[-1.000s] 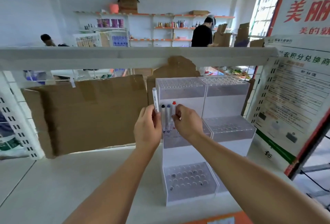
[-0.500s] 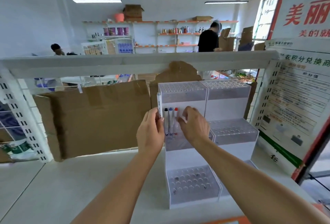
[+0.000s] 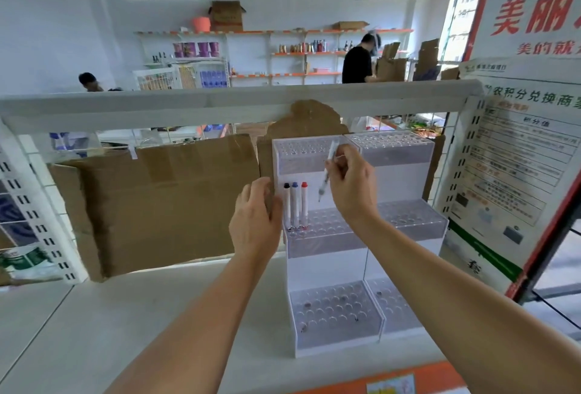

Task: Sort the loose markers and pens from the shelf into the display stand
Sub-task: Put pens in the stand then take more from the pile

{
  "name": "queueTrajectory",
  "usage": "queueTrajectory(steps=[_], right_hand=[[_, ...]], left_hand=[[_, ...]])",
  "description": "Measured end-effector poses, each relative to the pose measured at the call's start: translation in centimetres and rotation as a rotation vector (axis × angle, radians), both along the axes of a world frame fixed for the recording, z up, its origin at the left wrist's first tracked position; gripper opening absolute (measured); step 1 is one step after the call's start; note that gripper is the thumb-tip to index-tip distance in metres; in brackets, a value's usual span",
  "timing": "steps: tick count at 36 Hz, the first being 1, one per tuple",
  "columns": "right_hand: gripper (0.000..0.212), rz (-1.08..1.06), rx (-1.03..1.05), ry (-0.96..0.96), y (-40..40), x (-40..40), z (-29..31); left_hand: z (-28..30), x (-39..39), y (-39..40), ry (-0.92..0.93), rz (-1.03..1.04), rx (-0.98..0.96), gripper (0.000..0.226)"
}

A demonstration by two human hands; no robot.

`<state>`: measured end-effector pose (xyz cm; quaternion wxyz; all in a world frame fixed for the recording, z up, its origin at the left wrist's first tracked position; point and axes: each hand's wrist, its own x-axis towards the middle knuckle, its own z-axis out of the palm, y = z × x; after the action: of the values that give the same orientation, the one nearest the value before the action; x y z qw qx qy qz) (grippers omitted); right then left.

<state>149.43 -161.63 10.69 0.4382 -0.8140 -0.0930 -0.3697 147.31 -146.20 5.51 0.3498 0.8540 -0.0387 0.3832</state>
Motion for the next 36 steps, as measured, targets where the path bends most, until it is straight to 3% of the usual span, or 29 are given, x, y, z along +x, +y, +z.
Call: queueTrajectory(steps=[6, 10, 15, 21, 26, 36], right_hand=[[0.016, 0.007, -0.17, 0.091, 0.5, 0.4, -1.9], [0.016, 0.003, -0.249, 0.172, 0.8, 0.4, -2.4], [0.018, -0.029, -0.319, 0.298, 0.9, 0.6, -3.2], [0.016, -0.091, -0.326, 0.331, 1.4, 0.6, -3.1], [0.009, -0.145, -0.467, 0.331, 1.9, 0.1, -2.4], [0.011, -0.106, -0.393, 0.471, 1.5, 0.0, -2.6]], left_hand=[[-1.7, 0.4, 1.8, 0.293, 0.059, 0.129, 0.049], [-2.3, 0.1, 2.3, 0.387, 0.038, 0.192, 0.086], [-3.1, 0.6, 2.8, 0.47, 0.028, 0.246, 0.067], [-3.2, 0.8, 2.6, 0.534, 0.024, 0.228, 0.066], [-3.0, 0.9, 1.9, 0.532, 0.033, 0.231, 0.066], [-2.8, 0.7, 2.0, 0.524, 0.028, 0.202, 0.066]])
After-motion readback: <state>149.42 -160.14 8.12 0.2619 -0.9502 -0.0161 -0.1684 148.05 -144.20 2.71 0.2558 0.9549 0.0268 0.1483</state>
